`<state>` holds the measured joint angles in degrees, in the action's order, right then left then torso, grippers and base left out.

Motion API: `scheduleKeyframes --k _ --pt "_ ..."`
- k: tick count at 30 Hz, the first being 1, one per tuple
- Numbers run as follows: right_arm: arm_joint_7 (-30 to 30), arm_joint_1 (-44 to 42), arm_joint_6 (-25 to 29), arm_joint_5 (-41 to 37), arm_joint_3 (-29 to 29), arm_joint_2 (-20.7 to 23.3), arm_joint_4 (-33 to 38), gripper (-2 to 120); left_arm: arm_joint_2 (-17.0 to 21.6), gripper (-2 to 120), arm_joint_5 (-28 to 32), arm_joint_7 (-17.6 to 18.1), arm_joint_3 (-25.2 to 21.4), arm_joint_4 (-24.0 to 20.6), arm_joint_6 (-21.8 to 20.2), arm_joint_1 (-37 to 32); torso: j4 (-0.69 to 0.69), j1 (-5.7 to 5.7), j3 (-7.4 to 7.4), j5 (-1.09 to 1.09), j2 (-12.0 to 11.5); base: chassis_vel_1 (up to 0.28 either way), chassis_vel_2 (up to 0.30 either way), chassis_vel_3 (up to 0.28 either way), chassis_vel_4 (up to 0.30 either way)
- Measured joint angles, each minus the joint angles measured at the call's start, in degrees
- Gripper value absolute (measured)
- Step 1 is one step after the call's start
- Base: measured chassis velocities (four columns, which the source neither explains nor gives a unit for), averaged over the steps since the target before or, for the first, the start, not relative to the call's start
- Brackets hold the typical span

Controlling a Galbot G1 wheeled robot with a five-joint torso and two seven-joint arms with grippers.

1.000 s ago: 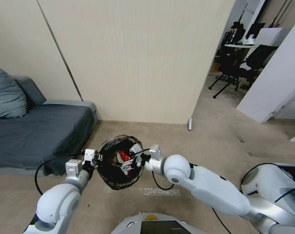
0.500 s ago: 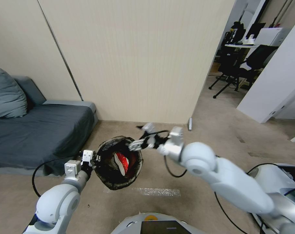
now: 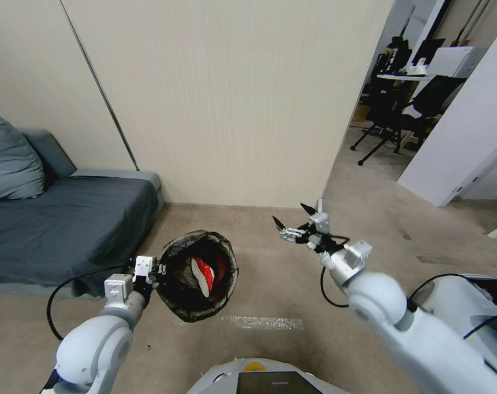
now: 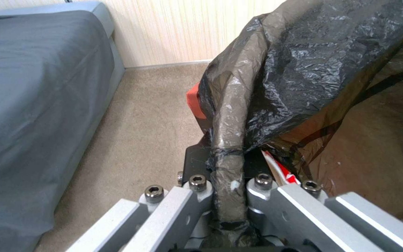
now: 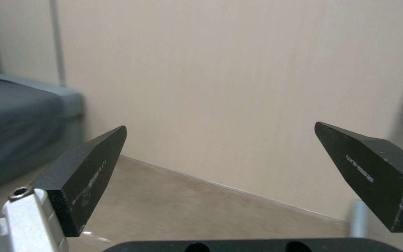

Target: Pick up the trash bin, then pick up the garbage from the floor and place it into the trash bin.

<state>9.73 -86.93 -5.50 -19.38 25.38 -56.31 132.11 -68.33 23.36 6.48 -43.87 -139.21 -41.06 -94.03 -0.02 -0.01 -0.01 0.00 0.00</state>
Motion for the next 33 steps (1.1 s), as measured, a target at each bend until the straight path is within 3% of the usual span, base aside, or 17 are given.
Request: scheduleKeyframes --k 2,3,6,10,18,33 --pt "-1.4 -6.1 3.2 6.4 3.2 -5.7 -0.5 100 -0.2 1 -0.5 -0.1 -0.3 -0.1 0.0 -0.4 0.01 0.00 0.00 0.00 0.0 0.000 0.000 0.000 0.000" --pt "-1.4 -6.1 3.2 6.4 3.2 -5.7 -0.5 100 -0.2 1 -0.5 -0.1 -0.3 -0.1 0.0 -0.4 0.01 0.00 0.00 0.00 0.0 0.000 0.000 0.000 0.000" --pt "-1.7 -12.1 8.2 12.0 5.4 -12.6 -1.5 100 -0.4 1 -0.7 -0.2 -0.4 -0.1 0.0 -0.5 0.00 0.00 0.00 -0.01 0.0 0.000 0.000 0.000 0.000" --pt "-2.6 -15.8 11.2 15.0 7.8 -17.0 -1.9 100 -0.5 1 -1.5 -0.5 -0.4 0.0 -0.2 -0.5 0.02 0.00 0.00 -0.01 0.0 0.000 0.000 0.000 0.000" --pt "-3.4 -18.1 12.8 16.8 9.1 -20.0 -2.0 100 -1.0 1 -2.5 -1.6 -0.3 0.0 -0.7 -0.4 0.01 0.00 0.00 0.00 0.0 0.000 0.000 0.000 0.000" --pt "-3.3 -17.3 12.3 16.8 8.0 -19.9 -3.1 100 -1.5 1 -3.3 -1.7 -0.4 0.0 -0.7 -0.4 0.02 0.01 0.00 0.00 0.0 0.037 0.032 0.039 0.040"
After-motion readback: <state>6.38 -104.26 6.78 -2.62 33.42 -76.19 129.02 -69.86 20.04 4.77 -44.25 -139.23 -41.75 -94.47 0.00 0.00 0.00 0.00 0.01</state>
